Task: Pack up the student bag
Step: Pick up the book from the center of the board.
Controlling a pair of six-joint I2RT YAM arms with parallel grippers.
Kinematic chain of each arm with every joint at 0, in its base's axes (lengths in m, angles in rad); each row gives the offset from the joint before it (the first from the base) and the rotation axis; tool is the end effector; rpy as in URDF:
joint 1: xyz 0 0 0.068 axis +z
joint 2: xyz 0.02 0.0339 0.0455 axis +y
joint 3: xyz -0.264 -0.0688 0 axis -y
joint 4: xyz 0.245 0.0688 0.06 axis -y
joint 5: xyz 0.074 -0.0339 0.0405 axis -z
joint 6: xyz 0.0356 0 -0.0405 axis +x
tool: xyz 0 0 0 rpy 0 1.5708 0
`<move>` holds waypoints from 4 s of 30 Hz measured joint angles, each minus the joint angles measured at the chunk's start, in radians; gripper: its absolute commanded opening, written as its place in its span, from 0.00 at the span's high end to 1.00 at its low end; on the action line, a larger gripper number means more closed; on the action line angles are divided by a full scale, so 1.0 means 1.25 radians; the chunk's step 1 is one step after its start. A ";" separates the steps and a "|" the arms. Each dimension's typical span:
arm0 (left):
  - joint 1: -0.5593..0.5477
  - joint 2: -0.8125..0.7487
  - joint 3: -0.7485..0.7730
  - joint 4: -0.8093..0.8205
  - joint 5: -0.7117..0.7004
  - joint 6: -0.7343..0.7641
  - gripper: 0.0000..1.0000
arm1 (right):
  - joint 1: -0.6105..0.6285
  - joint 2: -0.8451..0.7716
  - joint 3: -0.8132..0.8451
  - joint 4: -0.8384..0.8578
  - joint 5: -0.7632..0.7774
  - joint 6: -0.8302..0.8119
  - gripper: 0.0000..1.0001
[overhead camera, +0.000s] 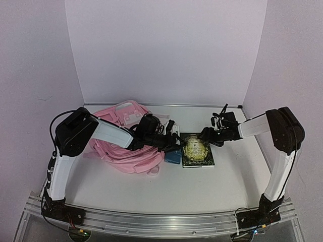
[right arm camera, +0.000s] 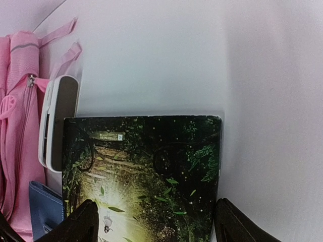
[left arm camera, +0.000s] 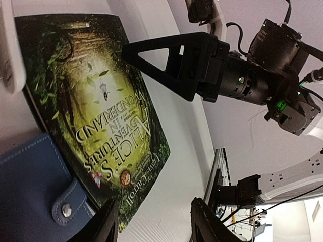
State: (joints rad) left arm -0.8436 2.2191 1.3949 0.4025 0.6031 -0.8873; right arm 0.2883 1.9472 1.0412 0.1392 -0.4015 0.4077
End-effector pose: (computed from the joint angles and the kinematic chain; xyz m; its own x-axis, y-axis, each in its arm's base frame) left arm 0.3067 -0.3751 0.1426 -0.9156 0.0683 -0.3962 0.3948 0.3387 -0.8541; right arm 0.3721 0.1249 0.1291 -0.8214 0.1371 -0.5536 -0.2242 0.8149 0.5345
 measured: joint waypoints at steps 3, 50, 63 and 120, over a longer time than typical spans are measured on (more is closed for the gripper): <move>0.000 0.000 -0.002 0.009 -0.002 -0.010 0.53 | 0.023 0.000 -0.014 0.027 -0.015 0.003 0.23; -0.078 -0.091 -0.070 -0.301 -0.194 -0.104 0.57 | 0.111 -0.108 -0.139 0.044 0.036 0.160 0.24; -0.087 -0.056 0.042 -0.470 -0.211 -0.070 0.59 | 0.113 -0.110 -0.140 0.045 0.036 0.170 0.24; -0.087 -0.041 -0.002 -0.177 -0.164 -0.191 0.80 | 0.106 -0.123 -0.218 0.168 0.078 0.274 0.25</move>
State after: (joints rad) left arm -0.9522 2.1675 1.3918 0.1816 0.3978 -1.1265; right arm 0.4213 1.7939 0.7688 0.3489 -0.3040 0.7501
